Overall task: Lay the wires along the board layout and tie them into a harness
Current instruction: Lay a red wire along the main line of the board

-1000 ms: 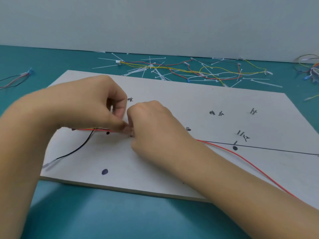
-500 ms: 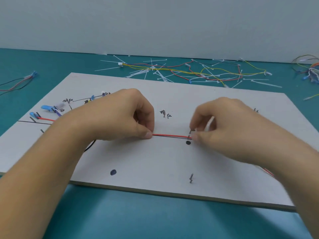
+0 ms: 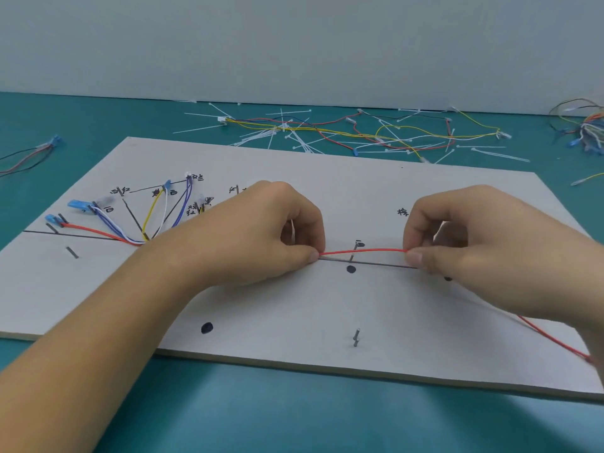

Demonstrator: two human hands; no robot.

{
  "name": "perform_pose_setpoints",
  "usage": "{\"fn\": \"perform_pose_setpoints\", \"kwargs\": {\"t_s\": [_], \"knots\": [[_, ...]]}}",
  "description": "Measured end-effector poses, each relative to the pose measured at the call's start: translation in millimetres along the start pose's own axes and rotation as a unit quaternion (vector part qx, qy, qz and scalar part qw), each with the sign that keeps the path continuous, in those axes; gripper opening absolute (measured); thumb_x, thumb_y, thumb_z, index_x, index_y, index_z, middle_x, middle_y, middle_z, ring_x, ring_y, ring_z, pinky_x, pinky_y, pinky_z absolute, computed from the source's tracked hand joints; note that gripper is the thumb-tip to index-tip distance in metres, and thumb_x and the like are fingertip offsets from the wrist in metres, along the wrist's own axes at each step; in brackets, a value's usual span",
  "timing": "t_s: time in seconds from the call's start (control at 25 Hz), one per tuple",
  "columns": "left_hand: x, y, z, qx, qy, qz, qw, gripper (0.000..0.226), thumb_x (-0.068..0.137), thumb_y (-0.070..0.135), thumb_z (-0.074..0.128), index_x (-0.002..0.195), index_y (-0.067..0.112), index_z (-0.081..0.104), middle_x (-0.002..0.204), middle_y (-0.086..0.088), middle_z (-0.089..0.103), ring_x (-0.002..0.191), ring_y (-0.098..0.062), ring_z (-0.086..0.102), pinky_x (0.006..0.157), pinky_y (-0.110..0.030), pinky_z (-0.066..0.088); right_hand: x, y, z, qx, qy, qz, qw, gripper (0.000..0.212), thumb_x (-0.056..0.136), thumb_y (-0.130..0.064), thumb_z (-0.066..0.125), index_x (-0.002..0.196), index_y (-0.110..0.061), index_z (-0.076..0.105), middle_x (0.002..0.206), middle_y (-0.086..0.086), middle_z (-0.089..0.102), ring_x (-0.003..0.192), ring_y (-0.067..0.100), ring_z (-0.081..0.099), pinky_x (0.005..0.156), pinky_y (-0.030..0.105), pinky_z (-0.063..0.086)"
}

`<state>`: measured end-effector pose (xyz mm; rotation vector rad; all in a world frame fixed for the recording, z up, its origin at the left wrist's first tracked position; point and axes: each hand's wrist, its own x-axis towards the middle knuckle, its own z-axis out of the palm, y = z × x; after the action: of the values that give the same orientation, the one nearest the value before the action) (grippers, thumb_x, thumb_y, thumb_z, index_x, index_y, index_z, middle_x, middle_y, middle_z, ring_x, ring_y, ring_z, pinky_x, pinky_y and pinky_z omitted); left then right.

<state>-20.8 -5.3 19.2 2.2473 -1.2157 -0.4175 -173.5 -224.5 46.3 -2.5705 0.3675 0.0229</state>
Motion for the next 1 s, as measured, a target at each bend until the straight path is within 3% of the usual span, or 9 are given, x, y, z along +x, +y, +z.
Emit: {"fn": "perform_pose_setpoints", "kwargs": {"t_s": [0.12, 0.2, 0.28, 0.44, 0.68, 0.8, 0.88, 1.0], "knots": [[-1.9, 1.9, 0.7, 0.0, -0.017, 0.007, 1.0, 0.01, 0.087, 0.023, 0.071, 0.08, 0.03, 0.074, 0.076, 0.009, 0.072, 0.067, -0.007, 0.065, 0.067, -0.032, 0.058, 1.3, 1.7, -7.4, 0.023, -0.068, -0.013, 0.997, 0.012, 0.084, -0.025, 0.077, 0.089, -0.035, 0.073, 0.063, -0.003, 0.071, 0.057, 0.015, 0.064, 0.069, 0.04, 0.057], [-3.4, 3.8, 1.7, -0.002, -0.035, 0.003, 0.999, 0.011, 0.088, 0.021, 0.07, 0.079, 0.028, 0.072, 0.071, 0.011, 0.069, 0.056, -0.002, 0.059, 0.054, -0.018, 0.05, 7.5, -1.2, -11.3, -0.003, -0.122, -0.014, 0.992, 0.013, 0.083, -0.02, 0.079, 0.084, -0.033, 0.075, 0.065, -0.003, 0.072, 0.058, 0.011, 0.066, 0.069, 0.038, 0.057], [-4.0, 4.3, 1.2, 0.005, -0.046, -0.003, 0.999, 0.01, 0.089, 0.023, 0.071, 0.08, 0.029, 0.072, 0.072, 0.011, 0.068, 0.056, -0.002, 0.058, 0.054, -0.016, 0.048, 16.6, -3.8, -12.1, -0.048, -0.152, -0.009, 0.987, 0.013, 0.082, -0.022, 0.078, 0.082, -0.035, 0.076, 0.067, -0.008, 0.073, 0.059, 0.007, 0.067, 0.067, 0.034, 0.058], [-3.1, 0.4, -2.2, 0.004, -0.019, 0.001, 1.0, 0.006, 0.088, 0.032, 0.076, 0.082, 0.033, 0.075, 0.077, 0.008, 0.072, 0.073, -0.01, 0.066, 0.07, -0.037, 0.058, 22.6, -4.2, -10.8, -0.065, -0.125, -0.008, 0.99, 0.014, 0.077, -0.027, 0.078, 0.08, -0.041, 0.077, 0.07, -0.013, 0.072, 0.063, 0.002, 0.066, 0.065, 0.032, 0.058], [7.1, 9.0, 22.0, -0.018, 0.026, 0.055, 0.998, 0.005, 0.089, 0.028, 0.076, 0.089, 0.032, 0.078, 0.076, 0.01, 0.07, 0.075, -0.009, 0.065, 0.066, -0.026, 0.052, 13.5, 5.1, -15.0, -0.043, -0.114, -0.006, 0.993, 0.023, 0.078, -0.026, 0.08, 0.084, -0.049, 0.078, 0.079, -0.009, 0.074, 0.074, 0.01, 0.071, 0.077, 0.045, 0.061], [9.5, 11.2, 27.0, -0.016, 0.03, 0.072, 0.997, 0.01, 0.09, 0.024, 0.073, 0.087, 0.032, 0.079, 0.079, 0.011, 0.069, 0.076, -0.009, 0.065, 0.067, -0.029, 0.053, 8.2, 8.5, -15.0, -0.059, -0.086, 0.01, 0.994, 0.028, 0.074, -0.03, 0.083, 0.086, -0.053, 0.073, 0.078, -0.022, 0.072, 0.071, -0.001, 0.068, 0.069, 0.033, 0.059], [10.5, 11.6, 27.3, -0.014, 0.031, 0.077, 0.996, 0.011, 0.089, 0.023, 0.073, 0.087, 0.032, 0.079, 0.08, 0.012, 0.067, 0.075, -0.008, 0.065, 0.066, -0.026, 0.052, 6.5, 9.3, -15.3, -0.078, -0.056, 0.018, 0.995, 0.031, 0.068, -0.037, 0.083, 0.088, -0.056, 0.069, 0.084, -0.031, 0.067, 0.079, -0.009, 0.062, 0.064, 0.023, 0.049], [10.5, 14.9, 30.2, -0.017, 0.037, 0.08, 0.996, 0.013, 0.088, 0.02, 0.073, 0.088, 0.032, 0.079, 0.083, 0.013, 0.065, 0.072, -0.007, 0.063, 0.066, -0.024, 0.051, 3.1, 12.5, -13.8, -0.132, -0.013, 0.028, 0.991, 0.038, 0.066, -0.04, 0.084, 0.09, -0.059, 0.061, 0.08, -0.018, 0.065, 0.075, -0.003, 0.059, 0.059, 0.022, 0.041]]}}
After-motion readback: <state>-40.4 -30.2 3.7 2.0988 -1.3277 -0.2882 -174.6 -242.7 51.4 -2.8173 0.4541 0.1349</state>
